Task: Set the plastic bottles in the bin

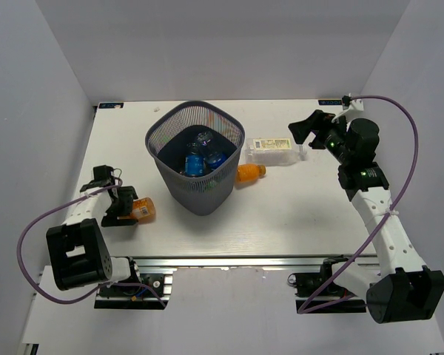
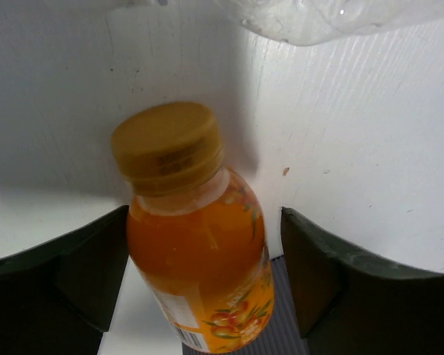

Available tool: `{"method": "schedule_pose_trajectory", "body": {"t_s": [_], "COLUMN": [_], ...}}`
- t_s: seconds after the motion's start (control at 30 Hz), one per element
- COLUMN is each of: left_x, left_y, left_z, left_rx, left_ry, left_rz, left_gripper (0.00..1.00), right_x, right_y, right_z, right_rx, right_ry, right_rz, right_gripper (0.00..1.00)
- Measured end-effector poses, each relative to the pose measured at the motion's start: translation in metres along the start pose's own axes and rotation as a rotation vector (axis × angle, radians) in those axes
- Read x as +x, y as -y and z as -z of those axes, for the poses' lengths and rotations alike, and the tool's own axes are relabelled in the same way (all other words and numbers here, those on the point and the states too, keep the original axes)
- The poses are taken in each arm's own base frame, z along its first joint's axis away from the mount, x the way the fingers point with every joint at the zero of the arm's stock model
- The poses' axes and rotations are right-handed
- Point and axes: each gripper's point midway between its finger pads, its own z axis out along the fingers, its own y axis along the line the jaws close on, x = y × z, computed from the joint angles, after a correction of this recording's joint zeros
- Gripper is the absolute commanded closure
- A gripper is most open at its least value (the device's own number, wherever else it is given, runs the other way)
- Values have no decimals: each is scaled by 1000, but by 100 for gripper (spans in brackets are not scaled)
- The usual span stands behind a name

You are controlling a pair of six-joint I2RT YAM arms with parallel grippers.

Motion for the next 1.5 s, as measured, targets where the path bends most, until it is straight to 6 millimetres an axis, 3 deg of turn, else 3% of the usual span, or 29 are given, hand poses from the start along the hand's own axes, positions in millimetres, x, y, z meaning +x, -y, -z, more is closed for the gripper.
{"method": "schedule_pose_trajectory", "body": {"t_s": [0.03,0.17,0.43,0.63,0.77,0.93,1.07,1.17,1.27,1.4,1.5], "left_x": [0,0,-3,-7,-23,-46,-46,-32,5,99,140], "left_y": [0,0,9,21,54,102,142,174,204,226,231], "left_z": [0,2,25,49,95,187,255,290,307,322,323], "left_rx": [0,13,114,201,356,637,853,989,1073,1149,1170], "left_ry": [0,2,24,58,152,321,372,348,298,185,145], "left_rz": [-6,-29,-78,-140,-168,-178,-259,-364,-519,-794,-934], "left_gripper": [23,38,51,58,59,57,58,58,58,57,50], "right_x": [0,0,-1,35,40,44,60,75,93,121,147], "right_y": [0,0,13,31,35,29,18,7,-3,-7,-9], "right_z": [0,0,1,14,14,13,12,11,7,-3,-14], "right_rx": [0,4,67,119,123,68,-39,-168,-304,-437,-510], "right_ry": [0,2,19,-15,-30,-40,-89,-129,-179,-246,-293], "right_rz": [-1,-8,-22,-27,-5,46,123,224,319,385,460], "right_gripper": [11,11,11,11,11,11,11,11,11,11,11]}}
